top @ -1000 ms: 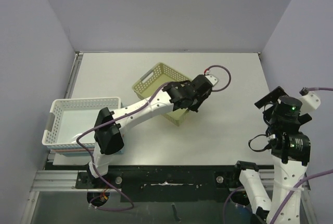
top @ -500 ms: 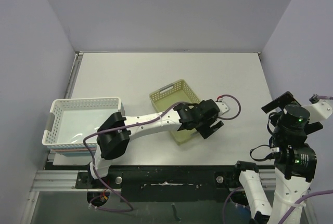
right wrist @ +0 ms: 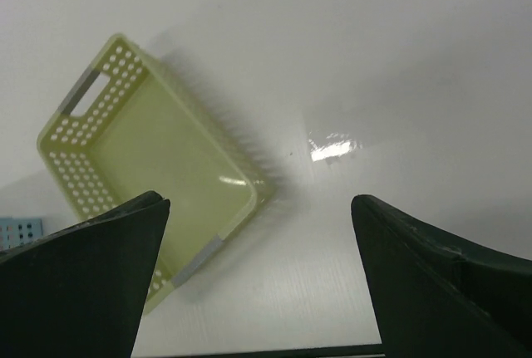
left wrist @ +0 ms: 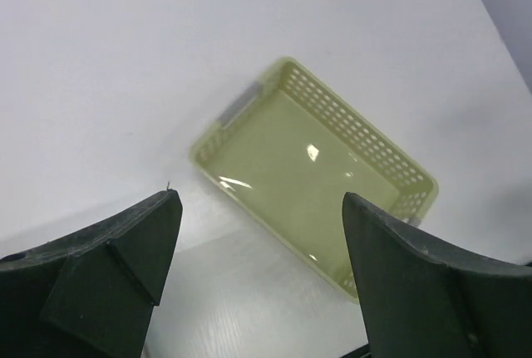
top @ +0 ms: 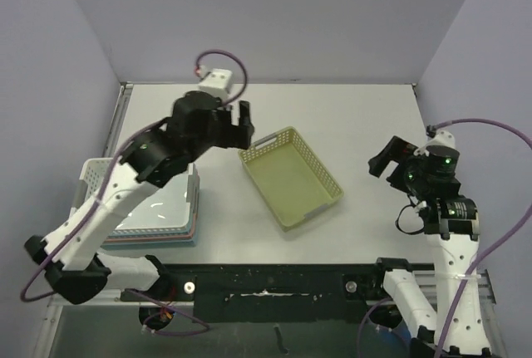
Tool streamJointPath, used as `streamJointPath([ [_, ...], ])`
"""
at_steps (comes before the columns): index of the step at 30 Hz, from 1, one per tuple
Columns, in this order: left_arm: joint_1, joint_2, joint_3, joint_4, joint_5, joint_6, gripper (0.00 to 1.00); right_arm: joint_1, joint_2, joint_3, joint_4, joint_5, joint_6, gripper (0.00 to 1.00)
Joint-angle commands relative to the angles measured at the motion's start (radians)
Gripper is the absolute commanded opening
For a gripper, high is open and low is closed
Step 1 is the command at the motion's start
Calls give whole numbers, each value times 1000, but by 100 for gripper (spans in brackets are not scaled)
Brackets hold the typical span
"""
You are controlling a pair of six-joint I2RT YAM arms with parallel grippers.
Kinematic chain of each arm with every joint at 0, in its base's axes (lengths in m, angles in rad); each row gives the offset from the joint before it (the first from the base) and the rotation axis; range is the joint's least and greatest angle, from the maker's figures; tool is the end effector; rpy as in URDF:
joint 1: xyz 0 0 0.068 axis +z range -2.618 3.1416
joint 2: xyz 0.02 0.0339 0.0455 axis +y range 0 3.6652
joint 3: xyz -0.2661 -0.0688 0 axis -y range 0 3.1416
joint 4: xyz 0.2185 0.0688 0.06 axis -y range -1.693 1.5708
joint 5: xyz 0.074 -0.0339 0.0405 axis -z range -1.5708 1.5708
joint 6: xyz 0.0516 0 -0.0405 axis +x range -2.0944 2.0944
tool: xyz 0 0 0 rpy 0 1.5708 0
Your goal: Turn the large container upside down
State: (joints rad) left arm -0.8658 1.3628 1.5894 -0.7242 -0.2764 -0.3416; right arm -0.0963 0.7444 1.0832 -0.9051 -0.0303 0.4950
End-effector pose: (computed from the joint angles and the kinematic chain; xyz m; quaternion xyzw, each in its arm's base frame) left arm 0.1877 -0.1989 0.4224 0.1525 0.8404 -0.1900 0.4841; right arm 0.1160 -0.0096 0.3556 0.2484 0.8405 0.1083 0.4692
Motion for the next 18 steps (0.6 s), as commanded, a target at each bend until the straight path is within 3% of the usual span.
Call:
streamJointPath([
  [1,148,-156,-29,-158,-86,-127,79,209,43,-76,167,-85,85,98],
  [4,219,-210,-60,-193,-93,-145,80,560,155,-77,205,158,152,98],
  [6,235,-222,-76,-206,-131,-170,80,799,314,-20,210,316,161,98],
  [8,237,-227,-80,-207,-152,-173,80,917,472,51,200,366,153,98],
  [16,241,-276,-113,-158,-208,-180,80,1017,870,180,338,226,56,100],
  [18,241,-297,-139,-141,-210,-181,80,1019,937,211,340,229,49,88],
])
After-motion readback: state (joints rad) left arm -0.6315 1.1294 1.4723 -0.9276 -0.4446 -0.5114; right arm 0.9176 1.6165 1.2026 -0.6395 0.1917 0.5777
